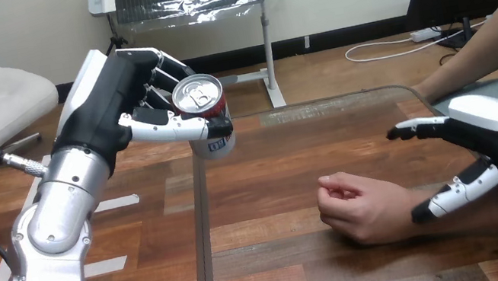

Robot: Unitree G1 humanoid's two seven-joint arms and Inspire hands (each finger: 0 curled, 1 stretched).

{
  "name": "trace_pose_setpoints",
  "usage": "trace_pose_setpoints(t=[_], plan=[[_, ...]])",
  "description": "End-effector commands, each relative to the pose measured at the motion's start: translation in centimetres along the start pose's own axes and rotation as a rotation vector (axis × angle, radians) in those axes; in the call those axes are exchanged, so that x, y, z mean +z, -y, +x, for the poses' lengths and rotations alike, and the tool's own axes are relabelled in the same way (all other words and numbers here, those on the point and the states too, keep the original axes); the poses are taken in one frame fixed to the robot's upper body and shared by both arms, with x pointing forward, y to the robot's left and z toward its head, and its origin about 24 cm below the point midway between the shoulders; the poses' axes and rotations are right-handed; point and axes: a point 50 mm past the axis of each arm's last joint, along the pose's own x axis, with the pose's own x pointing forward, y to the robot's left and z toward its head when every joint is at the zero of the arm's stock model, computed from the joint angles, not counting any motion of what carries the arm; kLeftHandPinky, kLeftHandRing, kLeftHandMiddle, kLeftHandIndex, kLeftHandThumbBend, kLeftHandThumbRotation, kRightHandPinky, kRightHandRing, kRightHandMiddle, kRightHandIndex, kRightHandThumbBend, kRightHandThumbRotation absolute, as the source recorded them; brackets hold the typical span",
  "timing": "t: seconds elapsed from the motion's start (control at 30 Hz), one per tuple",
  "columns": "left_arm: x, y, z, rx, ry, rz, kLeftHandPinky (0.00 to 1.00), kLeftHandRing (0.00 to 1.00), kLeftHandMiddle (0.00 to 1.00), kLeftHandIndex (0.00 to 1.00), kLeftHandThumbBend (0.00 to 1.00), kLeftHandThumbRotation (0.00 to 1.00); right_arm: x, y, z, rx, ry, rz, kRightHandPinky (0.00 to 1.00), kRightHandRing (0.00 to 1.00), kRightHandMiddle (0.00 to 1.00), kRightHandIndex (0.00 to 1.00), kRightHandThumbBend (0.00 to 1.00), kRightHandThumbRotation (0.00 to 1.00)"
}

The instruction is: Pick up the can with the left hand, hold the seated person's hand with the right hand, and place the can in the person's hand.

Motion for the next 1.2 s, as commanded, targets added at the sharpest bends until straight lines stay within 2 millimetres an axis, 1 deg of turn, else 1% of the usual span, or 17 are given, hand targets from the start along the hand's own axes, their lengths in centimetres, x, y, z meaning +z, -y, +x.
trace_pose_setpoints(t=[0.0, 0.03, 0.3, 0.6, 1.17], plan=[[2.4, -1.9, 0.2, 0.061, 0.108, 0.023, 0.26, 0.32, 0.38, 0.41, 0.70, 0.00, 0.3, 3.0, 0.2, -0.081, -0.006, -0.075, 0.89, 0.90, 0.91, 0.91, 1.00, 0.50], [2.4, -1.9, 0.2, 0.061, 0.107, 0.019, 0.27, 0.32, 0.38, 0.41, 0.69, 0.00, 0.3, 2.9, 0.2, -0.080, -0.009, -0.078, 0.89, 0.90, 0.91, 0.91, 1.00, 0.48], [2.3, -2.0, 0.2, 0.055, 0.105, 0.006, 0.27, 0.32, 0.38, 0.41, 0.69, 0.00, 0.0, 2.6, 0.3, -0.049, -0.038, -0.126, 0.90, 0.90, 0.91, 0.91, 1.00, 0.44], [2.3, -2.1, 0.2, 0.058, 0.103, -0.001, 0.27, 0.32, 0.38, 0.41, 0.70, 0.00, -0.3, 2.2, 0.4, -0.003, -0.065, -0.163, 0.91, 0.92, 0.93, 0.93, 1.00, 0.42], [2.5, -2.4, 0.2, 0.065, 0.098, -0.013, 0.27, 0.32, 0.38, 0.41, 0.69, 0.00, -0.5, 0.6, 0.7, 0.054, -0.074, -0.157, 0.90, 0.91, 0.92, 0.92, 1.00, 0.33]])
